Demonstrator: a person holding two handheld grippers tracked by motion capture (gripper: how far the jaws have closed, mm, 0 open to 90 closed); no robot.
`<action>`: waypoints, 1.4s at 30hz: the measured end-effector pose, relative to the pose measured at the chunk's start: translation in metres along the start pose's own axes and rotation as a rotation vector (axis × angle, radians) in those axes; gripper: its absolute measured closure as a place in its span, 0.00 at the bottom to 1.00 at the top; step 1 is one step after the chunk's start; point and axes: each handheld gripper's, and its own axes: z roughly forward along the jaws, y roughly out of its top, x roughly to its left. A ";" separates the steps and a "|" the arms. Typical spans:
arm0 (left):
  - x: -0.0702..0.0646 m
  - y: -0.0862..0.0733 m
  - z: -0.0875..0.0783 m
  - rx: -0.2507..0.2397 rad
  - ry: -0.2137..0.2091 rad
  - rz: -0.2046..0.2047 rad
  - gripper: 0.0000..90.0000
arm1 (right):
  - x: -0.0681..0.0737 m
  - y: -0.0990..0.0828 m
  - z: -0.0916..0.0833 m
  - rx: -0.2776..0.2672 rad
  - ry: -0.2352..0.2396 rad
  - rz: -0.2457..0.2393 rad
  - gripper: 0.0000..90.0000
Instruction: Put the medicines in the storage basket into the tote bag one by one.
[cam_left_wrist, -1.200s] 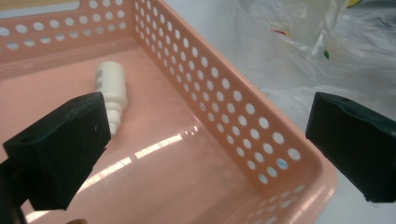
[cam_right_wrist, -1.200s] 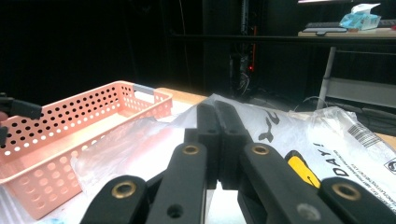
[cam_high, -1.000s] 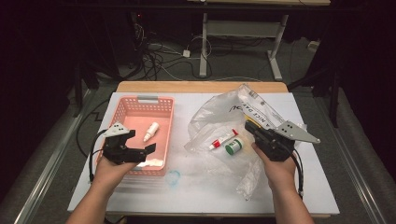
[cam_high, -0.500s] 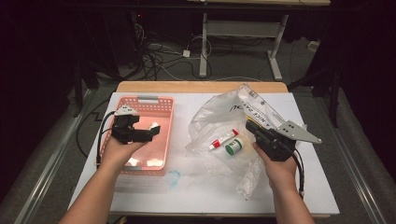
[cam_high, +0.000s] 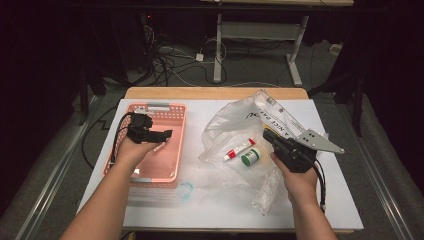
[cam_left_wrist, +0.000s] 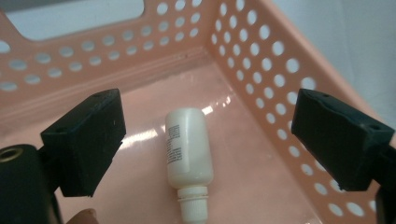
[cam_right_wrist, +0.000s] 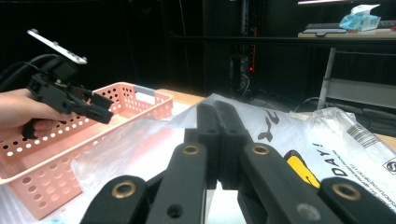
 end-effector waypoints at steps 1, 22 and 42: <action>0.001 0.000 0.003 0.013 0.007 0.001 0.11 | 0.000 0.000 0.000 0.000 0.000 0.000 1.00; 0.002 -0.006 0.039 0.286 0.080 0.042 0.56 | -0.001 -0.001 -0.001 0.002 0.002 0.001 1.00; -0.015 -0.001 0.005 0.192 0.048 0.046 0.65 | -0.001 0.000 -0.001 0.000 0.000 0.000 1.00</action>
